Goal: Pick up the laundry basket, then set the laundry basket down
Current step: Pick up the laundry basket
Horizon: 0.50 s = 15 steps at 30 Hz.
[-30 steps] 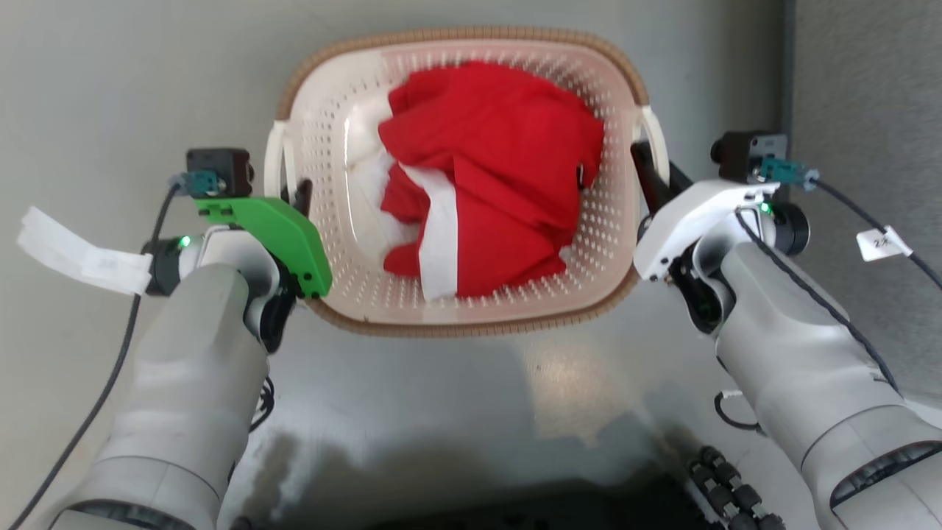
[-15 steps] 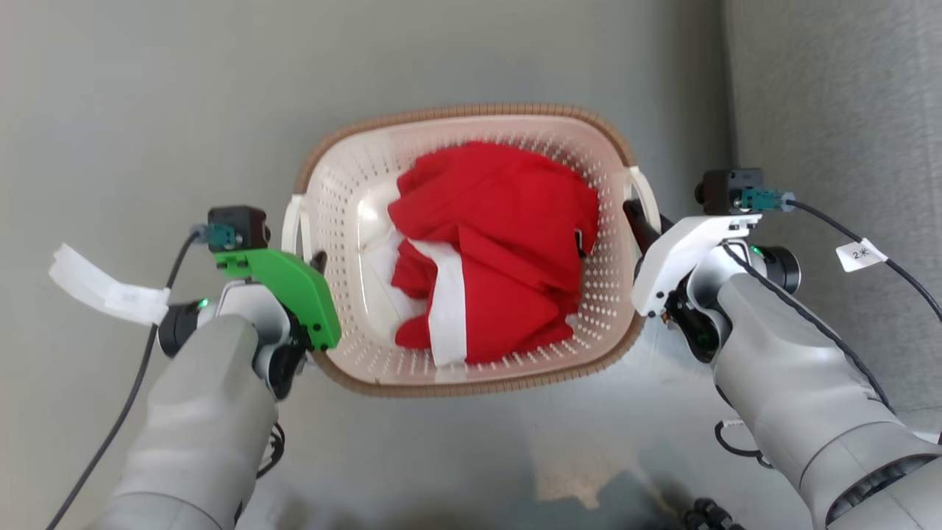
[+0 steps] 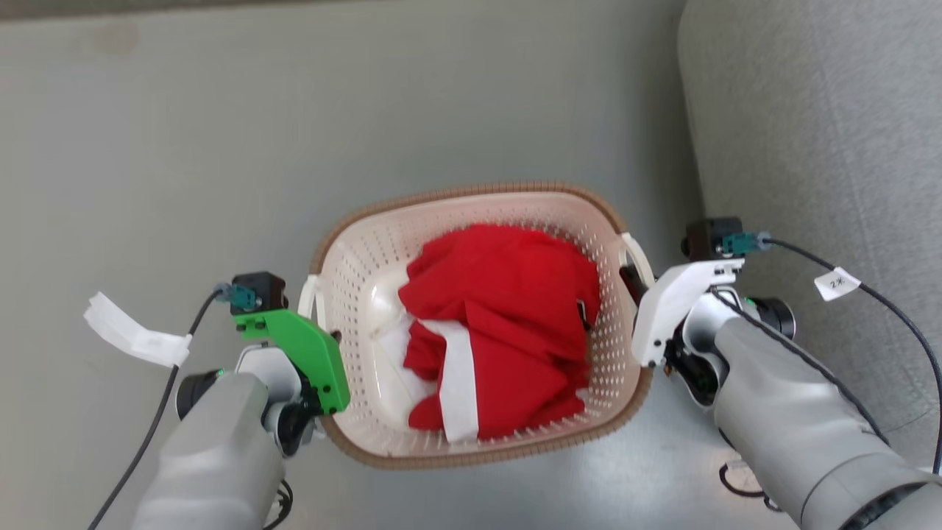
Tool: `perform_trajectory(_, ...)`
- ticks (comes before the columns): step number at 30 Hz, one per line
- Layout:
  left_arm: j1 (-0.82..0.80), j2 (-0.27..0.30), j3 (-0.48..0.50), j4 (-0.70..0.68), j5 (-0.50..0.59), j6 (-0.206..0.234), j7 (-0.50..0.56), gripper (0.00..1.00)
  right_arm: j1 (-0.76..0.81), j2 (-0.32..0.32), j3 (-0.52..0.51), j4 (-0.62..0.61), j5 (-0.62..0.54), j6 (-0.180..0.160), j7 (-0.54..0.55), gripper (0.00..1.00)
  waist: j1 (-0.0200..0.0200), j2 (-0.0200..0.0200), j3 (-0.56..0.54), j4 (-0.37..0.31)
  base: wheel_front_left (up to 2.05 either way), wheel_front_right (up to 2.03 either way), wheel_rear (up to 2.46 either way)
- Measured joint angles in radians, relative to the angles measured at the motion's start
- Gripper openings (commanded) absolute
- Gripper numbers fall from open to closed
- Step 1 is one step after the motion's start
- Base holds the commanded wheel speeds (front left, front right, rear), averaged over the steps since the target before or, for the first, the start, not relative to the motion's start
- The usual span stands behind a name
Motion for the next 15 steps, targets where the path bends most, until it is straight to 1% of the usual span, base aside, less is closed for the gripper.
perform_trajectory(11, 0.097, 0.0, -0.046, 0.014, -0.062, 0.0, 0.071, 0.0, 0.099, 0.001, 0.053, 0.02, 0.045, 0.0, 0.083, 0.0, 0.0, 0.0, -0.158, 0.0, 0.0, 0.0, 0.0)
perform_trajectory(15, 0.114, 0.001, -0.055, 0.019, -0.077, 0.0, 0.096, 0.0, 0.113, 0.002, 0.064, 0.02, 0.066, 0.0, 0.115, 0.0, 0.0, 0.0, -0.21, -0.001, 0.0, 0.0, 0.0)
